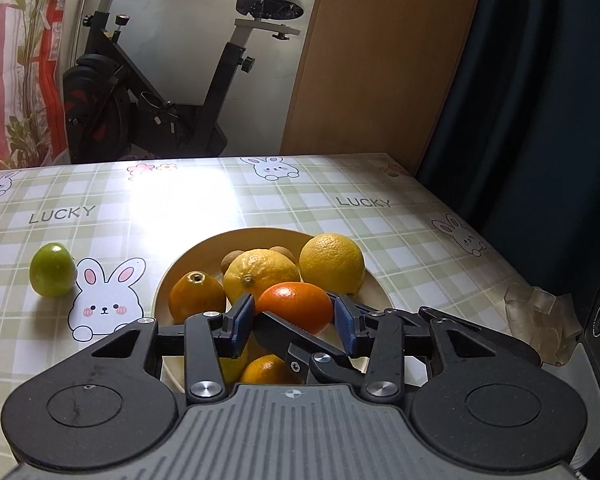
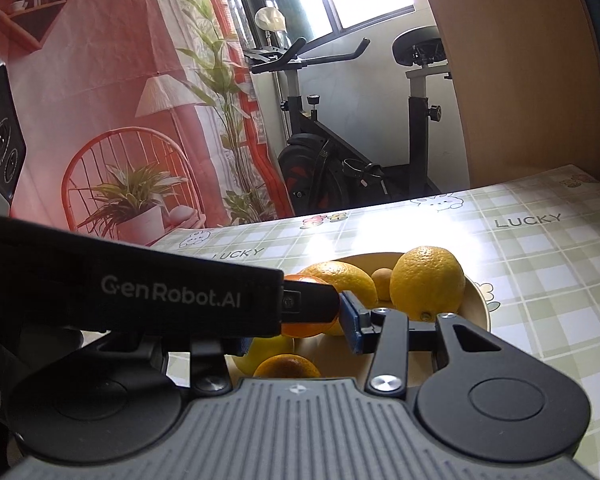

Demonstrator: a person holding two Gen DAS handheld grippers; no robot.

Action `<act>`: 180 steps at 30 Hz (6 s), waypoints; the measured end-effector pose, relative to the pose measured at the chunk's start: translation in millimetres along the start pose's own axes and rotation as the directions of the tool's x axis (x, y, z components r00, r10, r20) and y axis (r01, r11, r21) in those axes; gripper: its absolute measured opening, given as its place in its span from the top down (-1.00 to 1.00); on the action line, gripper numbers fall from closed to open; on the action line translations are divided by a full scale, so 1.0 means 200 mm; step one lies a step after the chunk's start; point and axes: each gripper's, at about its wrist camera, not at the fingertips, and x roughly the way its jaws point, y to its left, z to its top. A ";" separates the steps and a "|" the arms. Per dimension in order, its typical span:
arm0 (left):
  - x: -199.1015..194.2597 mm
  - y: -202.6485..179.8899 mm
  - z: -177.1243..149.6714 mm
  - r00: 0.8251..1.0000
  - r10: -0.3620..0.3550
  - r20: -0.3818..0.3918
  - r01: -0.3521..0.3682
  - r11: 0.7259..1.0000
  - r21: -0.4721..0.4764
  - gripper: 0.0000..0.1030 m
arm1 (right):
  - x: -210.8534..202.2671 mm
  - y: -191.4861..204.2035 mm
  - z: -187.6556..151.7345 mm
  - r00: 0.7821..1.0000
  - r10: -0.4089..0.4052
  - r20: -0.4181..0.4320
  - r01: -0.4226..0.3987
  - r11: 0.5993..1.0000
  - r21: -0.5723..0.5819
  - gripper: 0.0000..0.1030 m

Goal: Organize fruits
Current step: 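Carry the tangerine onto the beige plate among the fruit, then open both grippers and withdraw them from the plate, then move both grippers toward the remaining green lime, then close both grippers together around the green lime and lift it, then carry the green lime onto the plate and open both grippers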

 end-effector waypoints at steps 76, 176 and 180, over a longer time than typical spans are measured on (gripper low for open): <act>-0.58 0.85 0.04 0.953 0.268 0.144 -0.236 0.949 -0.208 -0.11 | 0.37 0.54 0.02 0.990 0.129 -0.060 -0.136 0.982 -0.129 -0.22; -0.14 0.18 0.10 0.994 -0.099 -0.039 0.098 0.995 -0.010 0.08 | 0.05 0.20 0.05 0.999 -0.019 -0.039 0.017 0.999 -0.044 0.01; -0.05 0.07 0.08 0.990 -0.124 -0.073 0.125 0.992 0.012 0.07 | -0.01 0.08 0.04 0.999 -0.048 -0.020 0.048 0.999 -0.001 0.01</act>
